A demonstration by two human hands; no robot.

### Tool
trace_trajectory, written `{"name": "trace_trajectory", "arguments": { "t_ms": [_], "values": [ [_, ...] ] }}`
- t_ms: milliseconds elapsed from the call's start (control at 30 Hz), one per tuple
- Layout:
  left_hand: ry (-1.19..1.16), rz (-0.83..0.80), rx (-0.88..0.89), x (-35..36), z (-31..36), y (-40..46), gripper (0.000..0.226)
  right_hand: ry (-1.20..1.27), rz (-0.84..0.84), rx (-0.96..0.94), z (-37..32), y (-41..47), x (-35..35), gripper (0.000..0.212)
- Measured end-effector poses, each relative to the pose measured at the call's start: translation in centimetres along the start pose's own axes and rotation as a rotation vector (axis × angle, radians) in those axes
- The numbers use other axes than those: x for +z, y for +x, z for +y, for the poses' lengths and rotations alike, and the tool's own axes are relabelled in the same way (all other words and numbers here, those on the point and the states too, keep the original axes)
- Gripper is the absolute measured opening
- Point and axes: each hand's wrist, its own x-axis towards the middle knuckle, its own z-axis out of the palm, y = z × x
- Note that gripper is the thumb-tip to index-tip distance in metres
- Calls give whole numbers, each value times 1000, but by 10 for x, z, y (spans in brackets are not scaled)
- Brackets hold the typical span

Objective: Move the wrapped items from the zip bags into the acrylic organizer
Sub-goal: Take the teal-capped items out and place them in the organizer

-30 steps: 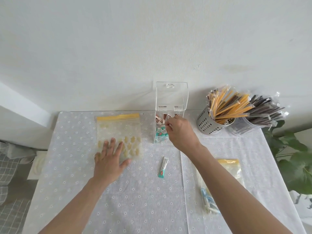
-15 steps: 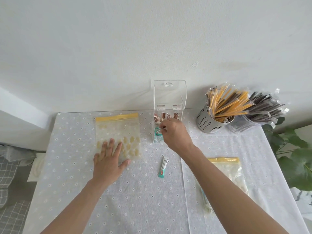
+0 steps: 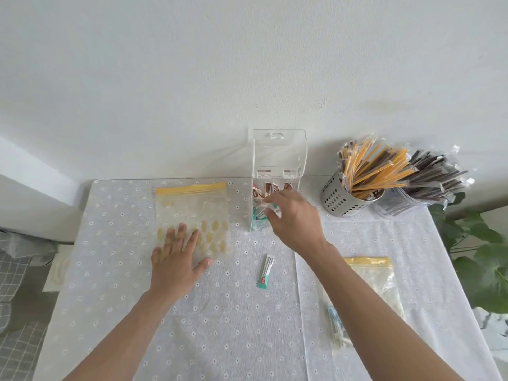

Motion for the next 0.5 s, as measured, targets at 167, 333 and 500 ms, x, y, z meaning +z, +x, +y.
{"name": "trace_trajectory", "arguments": {
  "t_ms": [167,333,500],
  "values": [
    [-11,3,-2,1,-1,0,91,114,218,133,13,-46,-3,16],
    [-23,11,3,0,0,-1,90,194,15,328,24,-87,35,15],
    [-32,9,-4,1,0,-2,90,177,-256,426,27,-99,65,38]
  ]
}}
